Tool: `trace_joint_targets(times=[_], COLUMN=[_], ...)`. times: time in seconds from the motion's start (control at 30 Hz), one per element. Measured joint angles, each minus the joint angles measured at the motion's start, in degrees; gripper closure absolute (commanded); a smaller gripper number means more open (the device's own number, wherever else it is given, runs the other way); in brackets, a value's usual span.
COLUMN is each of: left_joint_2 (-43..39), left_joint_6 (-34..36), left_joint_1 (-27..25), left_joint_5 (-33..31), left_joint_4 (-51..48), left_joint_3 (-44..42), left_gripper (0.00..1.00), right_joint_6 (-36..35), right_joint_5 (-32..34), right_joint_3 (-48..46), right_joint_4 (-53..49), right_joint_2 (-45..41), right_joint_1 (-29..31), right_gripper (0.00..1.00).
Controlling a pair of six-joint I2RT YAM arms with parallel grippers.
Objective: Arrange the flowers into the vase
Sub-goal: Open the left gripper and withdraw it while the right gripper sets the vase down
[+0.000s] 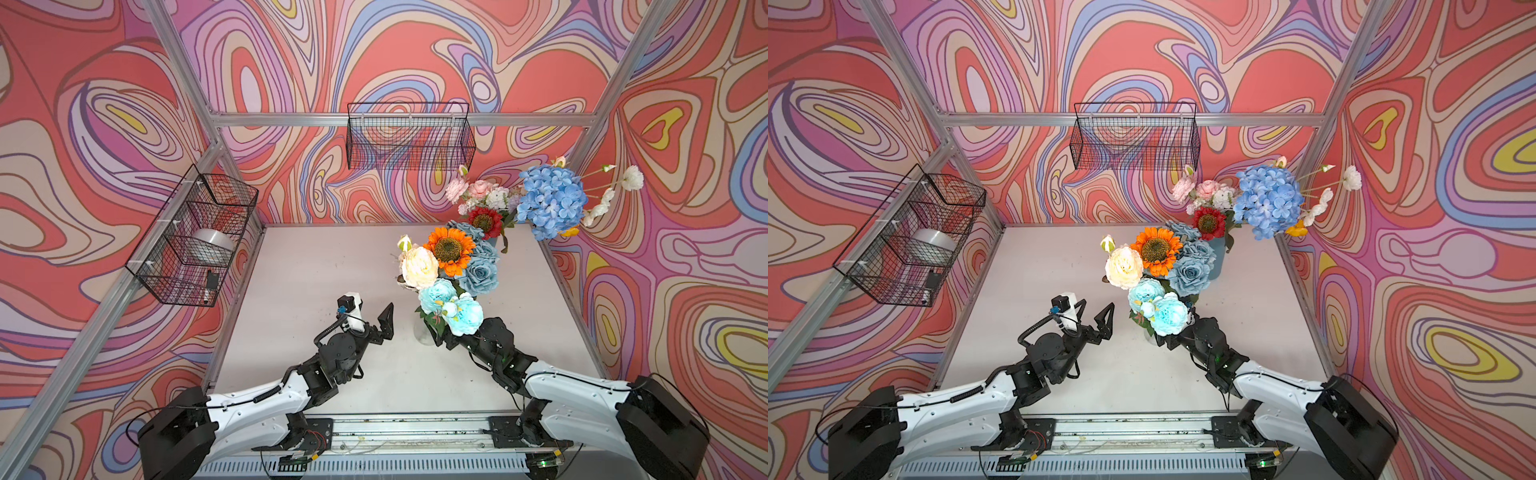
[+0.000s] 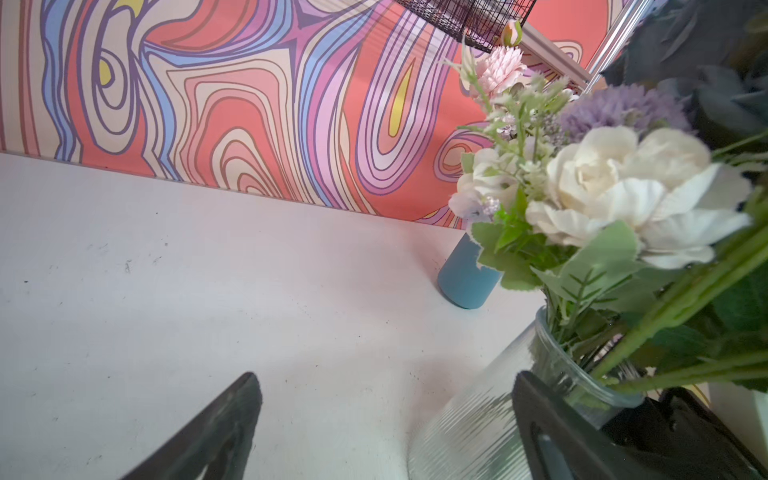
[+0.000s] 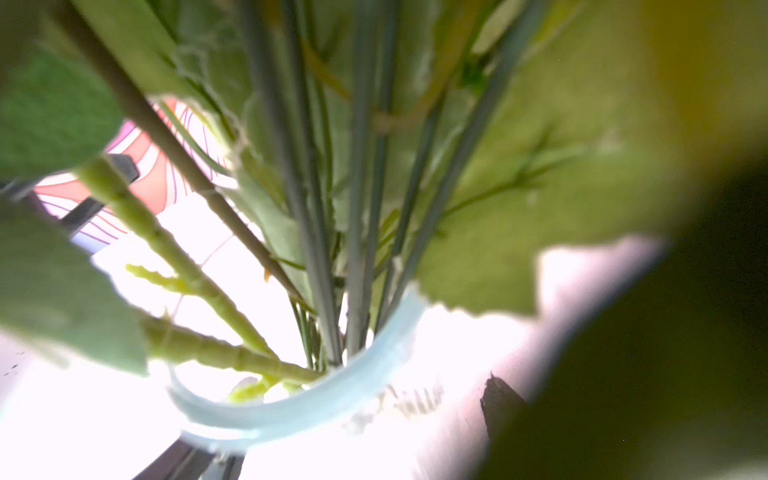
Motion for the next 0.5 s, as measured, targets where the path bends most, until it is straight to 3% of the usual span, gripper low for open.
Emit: trace_joint_targets(times=[0.5], left_joint_2=[-0.9], left_joint_6=[-2.3], left_joint_1=[1.1], left_joint_5=[-1.9], left_joint_4=[-0.3], left_joint_3=[-2.6], left_gripper=[0.04], right_joint_6=[-1.2], right_joint_5=[2.8], right_joint_3=[0.4], right_joint_4=[11.2], right_joint_2=[11.1], right_joint_1=[0.3], right_gripper=[0.22])
